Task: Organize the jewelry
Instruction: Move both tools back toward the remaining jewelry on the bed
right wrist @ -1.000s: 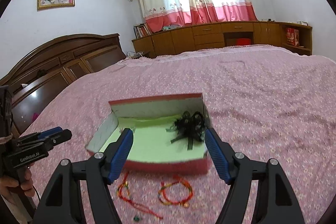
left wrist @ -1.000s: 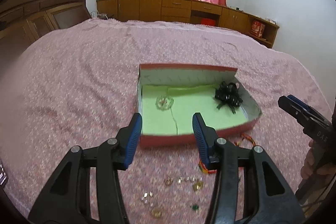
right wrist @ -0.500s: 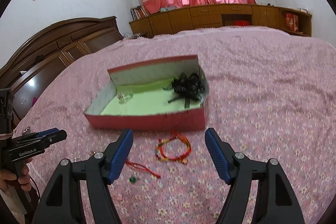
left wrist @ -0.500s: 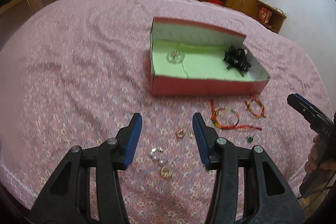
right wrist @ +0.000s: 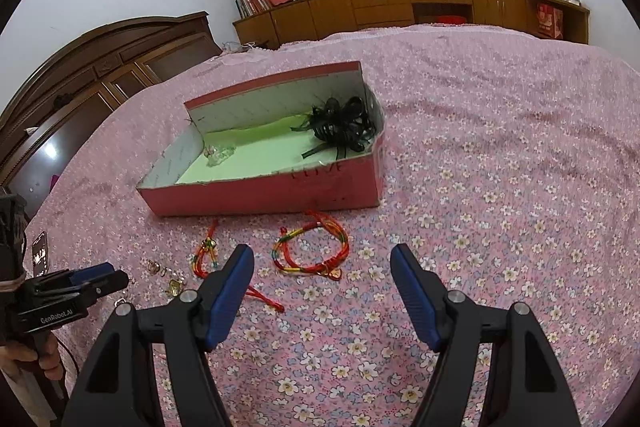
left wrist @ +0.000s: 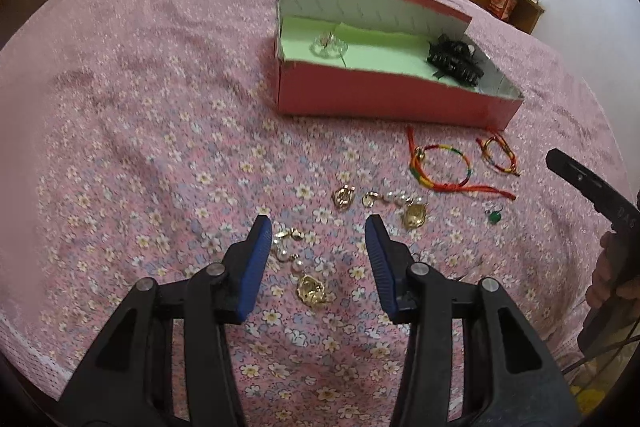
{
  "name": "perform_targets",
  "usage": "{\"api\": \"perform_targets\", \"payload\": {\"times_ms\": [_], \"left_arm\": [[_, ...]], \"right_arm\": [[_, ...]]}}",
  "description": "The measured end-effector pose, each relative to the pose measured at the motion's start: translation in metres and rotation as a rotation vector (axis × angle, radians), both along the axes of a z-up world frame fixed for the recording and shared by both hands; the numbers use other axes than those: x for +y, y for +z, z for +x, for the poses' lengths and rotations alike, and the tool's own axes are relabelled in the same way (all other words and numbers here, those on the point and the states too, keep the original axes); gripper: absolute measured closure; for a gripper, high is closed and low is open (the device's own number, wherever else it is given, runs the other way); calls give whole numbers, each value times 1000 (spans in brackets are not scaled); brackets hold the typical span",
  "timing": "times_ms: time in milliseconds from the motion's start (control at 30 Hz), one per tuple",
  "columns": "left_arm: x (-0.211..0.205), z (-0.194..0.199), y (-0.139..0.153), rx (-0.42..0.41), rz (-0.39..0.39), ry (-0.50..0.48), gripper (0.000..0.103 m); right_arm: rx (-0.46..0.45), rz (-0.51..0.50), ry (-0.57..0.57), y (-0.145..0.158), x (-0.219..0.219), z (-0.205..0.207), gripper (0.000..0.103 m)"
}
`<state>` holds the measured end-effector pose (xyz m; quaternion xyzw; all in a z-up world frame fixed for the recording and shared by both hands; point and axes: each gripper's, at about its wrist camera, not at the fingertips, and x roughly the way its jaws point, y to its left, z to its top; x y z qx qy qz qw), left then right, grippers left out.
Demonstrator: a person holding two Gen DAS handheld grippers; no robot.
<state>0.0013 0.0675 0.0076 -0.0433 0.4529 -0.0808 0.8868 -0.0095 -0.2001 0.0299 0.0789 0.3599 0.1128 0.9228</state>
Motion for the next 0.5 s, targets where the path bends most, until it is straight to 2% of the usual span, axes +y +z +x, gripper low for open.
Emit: {"api": "perform_targets", "payload": {"times_ms": [100,233,500], "left_arm": [[0,0,-6,15,8,-5,75],[-2,0,-12,25,36,-16,82],[-2,-6,-20,44,85,3,82]], "right_arm": [[9,0,-2,-3,0,1,30],[25,-3,-8,-9,-1,4,30],[42,-10,-13,-16,-2,8,30]]}}
